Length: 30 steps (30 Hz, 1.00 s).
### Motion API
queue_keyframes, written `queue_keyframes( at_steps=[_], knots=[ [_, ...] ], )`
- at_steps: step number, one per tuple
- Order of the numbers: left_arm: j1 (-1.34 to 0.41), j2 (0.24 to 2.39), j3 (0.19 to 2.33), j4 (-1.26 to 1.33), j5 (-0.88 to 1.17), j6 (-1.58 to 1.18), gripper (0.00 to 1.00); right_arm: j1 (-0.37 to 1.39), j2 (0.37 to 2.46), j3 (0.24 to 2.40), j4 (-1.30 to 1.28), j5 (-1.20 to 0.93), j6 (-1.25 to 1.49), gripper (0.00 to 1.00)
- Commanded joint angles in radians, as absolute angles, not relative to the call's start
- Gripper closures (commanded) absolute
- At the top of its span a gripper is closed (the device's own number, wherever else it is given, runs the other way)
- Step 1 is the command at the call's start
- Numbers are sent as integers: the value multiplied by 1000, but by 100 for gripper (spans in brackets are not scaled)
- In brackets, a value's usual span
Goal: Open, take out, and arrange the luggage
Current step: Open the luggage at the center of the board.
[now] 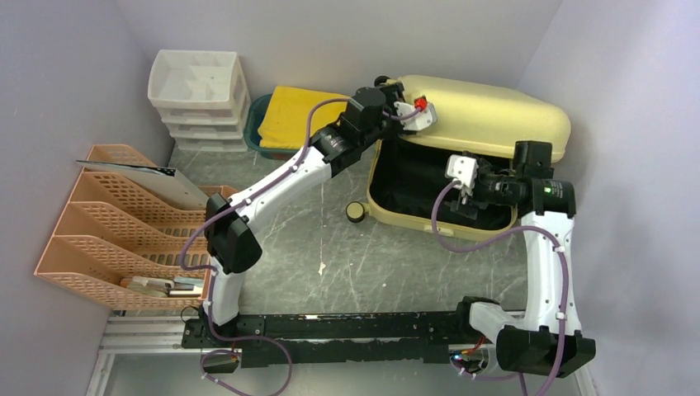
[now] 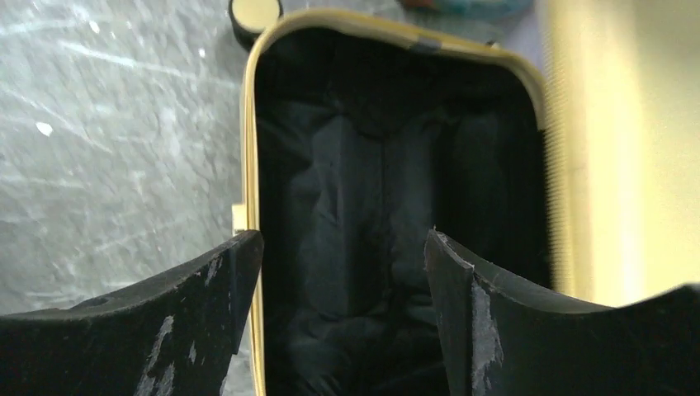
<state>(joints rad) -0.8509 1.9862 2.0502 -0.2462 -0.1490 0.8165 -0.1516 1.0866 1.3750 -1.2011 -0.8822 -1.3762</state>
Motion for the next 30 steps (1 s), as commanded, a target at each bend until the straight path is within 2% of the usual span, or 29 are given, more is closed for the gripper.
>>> queue_keyframes(
  at_steps=[1, 4, 9, 16, 17, 18, 21, 22, 30],
  knots=[
    [-831, 1991, 2135, 85, -247, 867, 95, -110, 1026, 1226, -935, -697, -1311, 24],
    [-819, 2004, 2139, 123, -259, 876, 95, -86, 1022, 1158, -688, -582, -1191, 25],
    [-808, 2027, 2130, 162, -274, 897, 95, -54, 1121, 1185, -338, -434, -949, 29],
    [-787, 2029, 2110, 188, -296, 888, 93, -7, 1279, 1322, -213, -317, -818, 30],
    [-782, 2027, 2106, 192, -301, 881, 86, -6, 1298, 1333, -203, -302, -818, 30],
    [-778, 2025, 2100, 199, -311, 876, 75, 16, 1308, 1335, -175, -281, -808, 30],
    [-773, 2009, 2068, 234, -365, 868, 17, 36, 1347, 1369, -106, -244, -765, 30],
    [-767, 1998, 2052, 239, -372, 864, 5, 38, 1370, 1400, -100, -240, -749, 30],
    [-707, 1903, 1925, 137, -362, 757, 4, 102, 1577, 1647, -90, -127, -668, 30]
  ],
)
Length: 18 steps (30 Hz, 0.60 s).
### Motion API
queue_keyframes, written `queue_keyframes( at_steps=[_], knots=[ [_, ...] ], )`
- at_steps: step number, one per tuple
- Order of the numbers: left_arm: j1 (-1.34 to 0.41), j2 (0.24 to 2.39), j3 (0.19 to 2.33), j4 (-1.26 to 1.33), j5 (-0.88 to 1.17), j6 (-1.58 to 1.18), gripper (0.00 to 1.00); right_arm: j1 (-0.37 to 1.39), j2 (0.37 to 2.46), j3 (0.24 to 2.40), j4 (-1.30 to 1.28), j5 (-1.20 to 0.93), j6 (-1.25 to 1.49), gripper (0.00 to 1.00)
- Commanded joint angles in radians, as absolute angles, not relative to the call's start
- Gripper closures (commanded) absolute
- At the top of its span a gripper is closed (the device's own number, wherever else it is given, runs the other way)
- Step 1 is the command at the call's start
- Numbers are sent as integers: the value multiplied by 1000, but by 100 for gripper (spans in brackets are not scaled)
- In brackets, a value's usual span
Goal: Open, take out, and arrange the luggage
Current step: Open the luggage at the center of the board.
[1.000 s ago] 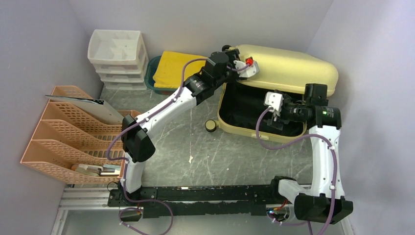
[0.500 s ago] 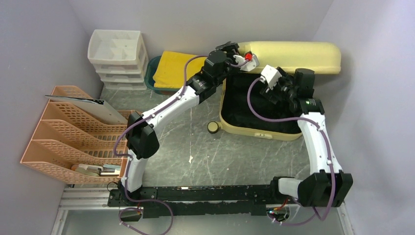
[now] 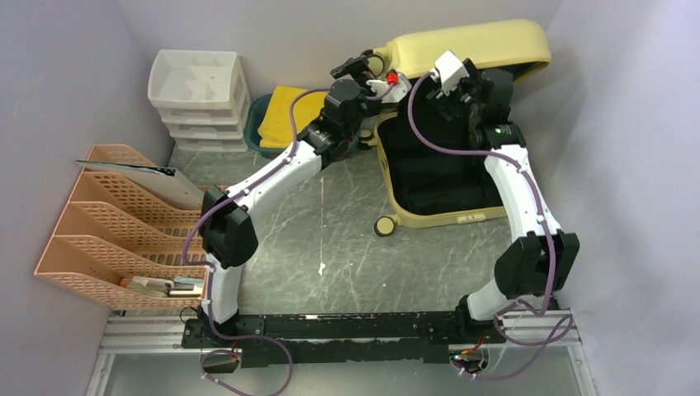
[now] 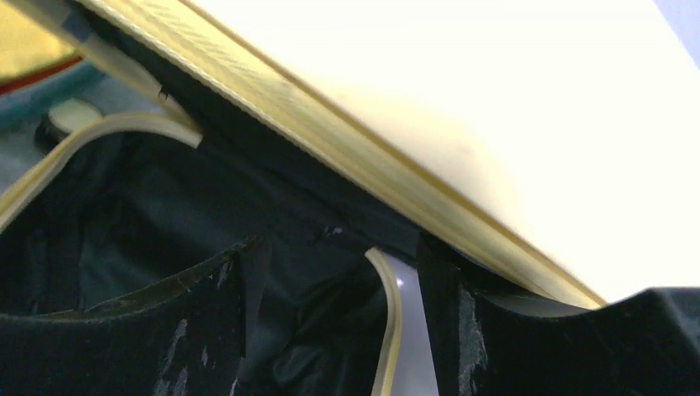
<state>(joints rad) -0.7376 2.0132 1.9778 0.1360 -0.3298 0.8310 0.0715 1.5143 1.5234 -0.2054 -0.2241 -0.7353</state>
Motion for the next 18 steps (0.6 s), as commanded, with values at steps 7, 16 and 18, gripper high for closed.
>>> queue_keyframes(
  at_steps=[7, 16, 18],
  knots=[
    [-695, 1790, 1720, 9, -290, 676, 4, 180, 1827, 1991, -205, 11, -698, 30],
    [-707, 1676, 1454, -120, -86, 620, 4, 211, 2151, 2402, -279, 274, -707, 25],
    [-713, 1665, 1430, -142, -45, 637, 4, 211, 2149, 2380, -242, 296, -710, 23]
  ],
)
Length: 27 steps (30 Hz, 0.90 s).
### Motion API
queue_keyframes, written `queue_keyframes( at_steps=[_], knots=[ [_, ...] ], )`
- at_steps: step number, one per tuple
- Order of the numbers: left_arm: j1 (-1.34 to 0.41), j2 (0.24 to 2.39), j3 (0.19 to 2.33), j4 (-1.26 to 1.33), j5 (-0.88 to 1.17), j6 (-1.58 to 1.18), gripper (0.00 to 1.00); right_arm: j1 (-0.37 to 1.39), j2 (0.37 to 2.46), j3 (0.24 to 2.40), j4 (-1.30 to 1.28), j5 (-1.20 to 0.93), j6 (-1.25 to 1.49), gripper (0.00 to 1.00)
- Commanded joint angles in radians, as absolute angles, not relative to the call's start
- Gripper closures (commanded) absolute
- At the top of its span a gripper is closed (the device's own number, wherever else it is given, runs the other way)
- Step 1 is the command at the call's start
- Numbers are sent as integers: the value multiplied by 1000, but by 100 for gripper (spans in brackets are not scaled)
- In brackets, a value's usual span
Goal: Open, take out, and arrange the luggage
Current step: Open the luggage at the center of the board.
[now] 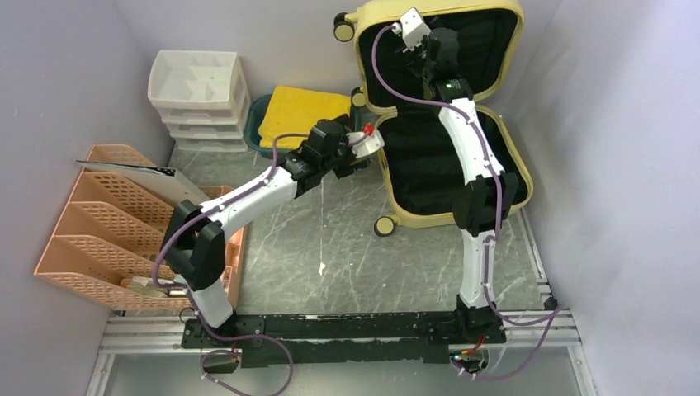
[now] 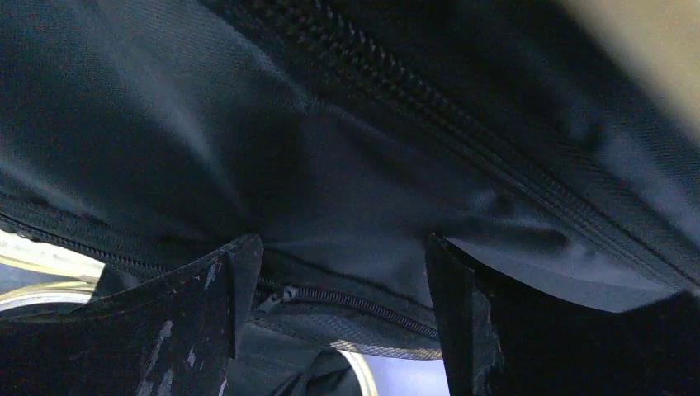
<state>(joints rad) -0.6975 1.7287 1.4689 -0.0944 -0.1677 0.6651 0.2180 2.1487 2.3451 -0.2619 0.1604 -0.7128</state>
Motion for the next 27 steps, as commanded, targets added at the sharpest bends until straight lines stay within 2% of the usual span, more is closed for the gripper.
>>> queue_keyframes(
  at_steps=[1, 11, 19, 23, 27],
  knots=[
    [-720, 1663, 1425, -155, -20, 645, 4, 210, 2160, 2387, -233, 314, -716, 22],
    [-881, 1720, 1519, -328, 204, 701, 4, 185, 2255, 2459, -148, 390, -735, 18],
    [-1005, 1942, 1790, -366, 285, 642, 4, 103, 2291, 2521, -197, 335, -620, 18],
    [-1076, 2061, 1911, -397, 273, 671, 3, 78, 2250, 2476, -208, 305, -599, 18],
    [-1097, 2134, 1930, -405, 290, 680, 3, 77, 2190, 2391, -198, 275, -581, 17]
  ],
)
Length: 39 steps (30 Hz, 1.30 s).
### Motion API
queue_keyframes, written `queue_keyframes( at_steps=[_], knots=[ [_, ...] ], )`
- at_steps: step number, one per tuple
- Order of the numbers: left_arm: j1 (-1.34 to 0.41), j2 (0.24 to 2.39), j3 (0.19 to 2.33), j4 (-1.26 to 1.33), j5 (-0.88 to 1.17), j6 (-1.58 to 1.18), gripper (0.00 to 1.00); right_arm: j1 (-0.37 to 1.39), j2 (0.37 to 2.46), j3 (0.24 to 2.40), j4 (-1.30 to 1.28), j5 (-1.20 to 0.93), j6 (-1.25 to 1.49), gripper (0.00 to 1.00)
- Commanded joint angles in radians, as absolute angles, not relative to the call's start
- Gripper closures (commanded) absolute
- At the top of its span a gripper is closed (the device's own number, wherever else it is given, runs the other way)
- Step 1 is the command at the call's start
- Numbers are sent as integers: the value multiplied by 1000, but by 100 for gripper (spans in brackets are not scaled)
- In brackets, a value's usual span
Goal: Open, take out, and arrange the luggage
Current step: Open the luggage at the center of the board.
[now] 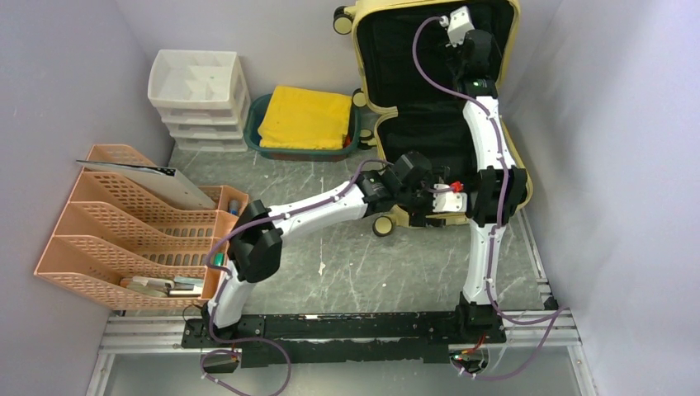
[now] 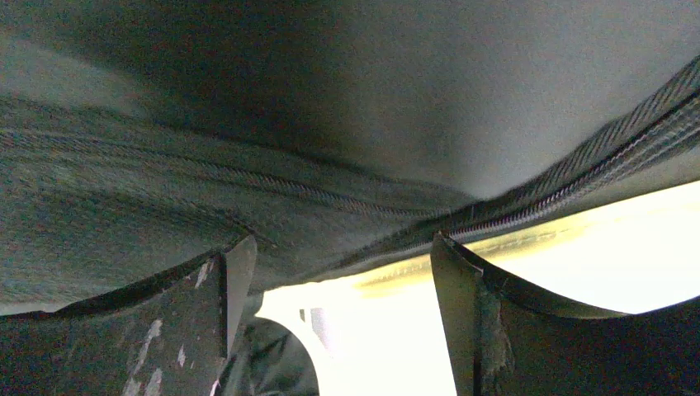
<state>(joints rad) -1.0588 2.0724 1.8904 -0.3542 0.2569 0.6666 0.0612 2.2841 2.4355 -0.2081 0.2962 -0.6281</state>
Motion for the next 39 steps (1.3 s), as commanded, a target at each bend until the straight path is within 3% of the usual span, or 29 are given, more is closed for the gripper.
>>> queue_keyframes(
  at_steps=[1, 10, 14, 18, 20, 22, 24, 27, 34, 39],
  knots=[
    [-1098, 2143, 1925, -407, 304, 679, 3, 77, 2189, 2398, -206, 272, -578, 17],
    [-1122, 2130, 1807, -451, 406, 722, 8, 75, 2207, 2449, -221, 285, -594, 17],
    [-1126, 2108, 1741, -451, 421, 729, 14, 75, 2200, 2445, -226, 278, -585, 17],
    [-1125, 2093, 1697, -443, 415, 740, 29, 75, 2191, 2444, -241, 268, -573, 17],
    [-1126, 2088, 1684, -442, 413, 744, 32, 75, 2183, 2437, -243, 264, -572, 17],
    [-1126, 2078, 1666, -404, 386, 714, 26, 75, 2173, 2426, -238, 264, -574, 17],
    [-1125, 2064, 1647, -331, 310, 671, 13, 75, 2165, 2415, -232, 263, -575, 17],
    [-1118, 2078, 1682, -273, 185, 608, 4, 75, 2170, 2423, -244, 259, -574, 17],
    [-1126, 2150, 1782, -276, 103, 613, 5, 75, 2171, 2418, -247, 259, -575, 17],
    [-1132, 2187, 1788, -311, 145, 627, 15, 75, 2166, 2413, -250, 255, -577, 17]
  ],
)
